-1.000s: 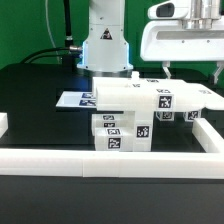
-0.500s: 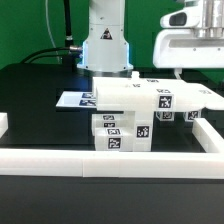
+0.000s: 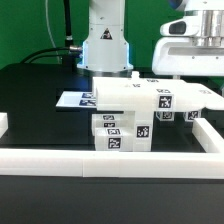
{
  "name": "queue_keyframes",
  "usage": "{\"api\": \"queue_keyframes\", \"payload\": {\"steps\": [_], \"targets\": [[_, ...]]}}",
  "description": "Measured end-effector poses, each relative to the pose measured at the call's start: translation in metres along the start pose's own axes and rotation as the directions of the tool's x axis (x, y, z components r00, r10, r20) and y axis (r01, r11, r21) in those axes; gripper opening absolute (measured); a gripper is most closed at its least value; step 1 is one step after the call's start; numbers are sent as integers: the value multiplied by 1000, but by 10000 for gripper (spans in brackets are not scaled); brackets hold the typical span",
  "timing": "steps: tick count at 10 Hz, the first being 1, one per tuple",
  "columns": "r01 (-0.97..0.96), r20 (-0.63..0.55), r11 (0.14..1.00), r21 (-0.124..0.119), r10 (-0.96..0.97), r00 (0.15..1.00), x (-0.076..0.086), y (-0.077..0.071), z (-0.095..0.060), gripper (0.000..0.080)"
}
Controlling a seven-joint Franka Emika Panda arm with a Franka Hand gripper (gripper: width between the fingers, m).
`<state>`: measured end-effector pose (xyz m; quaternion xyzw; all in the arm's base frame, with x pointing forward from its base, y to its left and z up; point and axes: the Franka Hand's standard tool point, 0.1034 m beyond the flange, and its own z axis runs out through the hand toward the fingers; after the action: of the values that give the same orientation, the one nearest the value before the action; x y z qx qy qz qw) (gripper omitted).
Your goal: Assemble chair
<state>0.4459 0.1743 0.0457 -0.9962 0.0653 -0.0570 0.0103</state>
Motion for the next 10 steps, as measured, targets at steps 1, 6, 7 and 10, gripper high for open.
{"api": "queue_keyframes", "payload": {"steps": [1, 6, 7, 10], "targets": [[0, 0, 1000, 0, 0, 1000, 0, 0, 0, 649], [-1, -1, 1000, -9, 1, 1000, 0, 5, 5, 649], [-1, -6, 1000, -13, 1, 1000, 0, 7, 8, 649], [-4, -6, 1000, -20, 4, 1000, -3, 7, 12, 649]]}}
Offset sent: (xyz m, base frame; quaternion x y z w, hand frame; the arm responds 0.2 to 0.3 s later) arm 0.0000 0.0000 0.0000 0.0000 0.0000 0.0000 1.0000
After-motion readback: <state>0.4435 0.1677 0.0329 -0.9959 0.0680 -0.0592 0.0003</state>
